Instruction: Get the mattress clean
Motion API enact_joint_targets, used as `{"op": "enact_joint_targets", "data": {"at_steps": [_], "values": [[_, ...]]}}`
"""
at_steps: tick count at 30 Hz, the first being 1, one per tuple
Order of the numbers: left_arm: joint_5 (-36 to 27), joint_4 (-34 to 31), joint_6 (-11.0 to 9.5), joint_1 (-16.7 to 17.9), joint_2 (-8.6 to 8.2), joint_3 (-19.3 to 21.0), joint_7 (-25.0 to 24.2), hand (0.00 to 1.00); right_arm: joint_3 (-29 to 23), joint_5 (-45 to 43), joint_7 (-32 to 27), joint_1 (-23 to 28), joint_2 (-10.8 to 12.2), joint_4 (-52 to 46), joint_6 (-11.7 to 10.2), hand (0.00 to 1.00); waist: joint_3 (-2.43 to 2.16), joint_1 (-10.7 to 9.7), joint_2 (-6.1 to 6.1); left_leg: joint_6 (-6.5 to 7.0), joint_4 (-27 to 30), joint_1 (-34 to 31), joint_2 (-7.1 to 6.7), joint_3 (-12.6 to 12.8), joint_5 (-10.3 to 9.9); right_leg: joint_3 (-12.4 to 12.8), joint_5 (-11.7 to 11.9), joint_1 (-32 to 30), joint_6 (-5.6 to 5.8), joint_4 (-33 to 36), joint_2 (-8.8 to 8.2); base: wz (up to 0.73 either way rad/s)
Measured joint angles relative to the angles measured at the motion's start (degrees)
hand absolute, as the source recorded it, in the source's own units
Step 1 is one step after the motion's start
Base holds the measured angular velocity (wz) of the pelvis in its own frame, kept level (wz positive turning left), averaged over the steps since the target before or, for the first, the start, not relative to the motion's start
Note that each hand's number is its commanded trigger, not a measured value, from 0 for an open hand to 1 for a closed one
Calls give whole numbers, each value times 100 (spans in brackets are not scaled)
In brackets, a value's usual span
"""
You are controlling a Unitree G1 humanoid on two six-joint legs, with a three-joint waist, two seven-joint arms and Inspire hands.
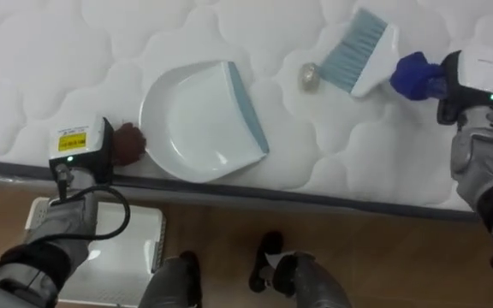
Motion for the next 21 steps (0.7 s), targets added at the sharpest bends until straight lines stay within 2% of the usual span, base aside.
{"op": "enact_joint_targets", "data": {"at_steps": [3, 4, 8, 10, 12, 16, 21], "values": [[58, -42, 0, 0, 42, -1, 0, 100, 15, -606, 20, 0, -88, -209, 9, 100, 13, 26, -53, 0, -8, 15, 14, 22, 0, 15, 10, 6, -1, -19, 17, -4], [61, -47, 0, 0, 50, -3, 0, 100, 34, -786, 34, -1, -130, -299, 29, 100, 13, 52, -56, -1, -16, 17, 58, 31, 0, 15, 41, 27, -3, -75, 52, -8], [61, -47, 5, 2, 89, -79, -1, 100, 187, -1097, 62, -18, -178, -381, 120, 100, 14, 85, -107, -12, -62, 75, 70, 36, 7, 12, 77, 107, 2, -172, 102, -4], [61, -111, 4, 1, 196, -100, -1, 100, 248, -1337, 88, -111, -178, -390, 121, 100, 28, 69, -205, -16, -66, 72, 72, 35, 9, 12, 78, 99, 1, -176, 109, 0], [61, -122, 5, 2, 213, -102, -2, 100, 320, -1511, 144, -205, -178, -392, 143, 100, 21, 71, -250, -17, -65, 74, 73, 33, 10, 12, 83, 106, 1, -186, 114, 0], [63, -181, 8, 1, 232, -146, -6, 100, 463, -2043, 260, -347, -187, -502, 233, 100, 20, 69, -266, -8, -68, 74, 99, -22, 15, -67, 159, 205, 14, -341, 155, 0], [58, -224, 11, 1, 253, -184, -14, 100, 694, -2516, 262, -498, -213, -596, 247, 100, 21, 86, -270, 22, -100, 85, 150, -21, 36, -78, 293, 302, 51, -572, 241, -5]]}}
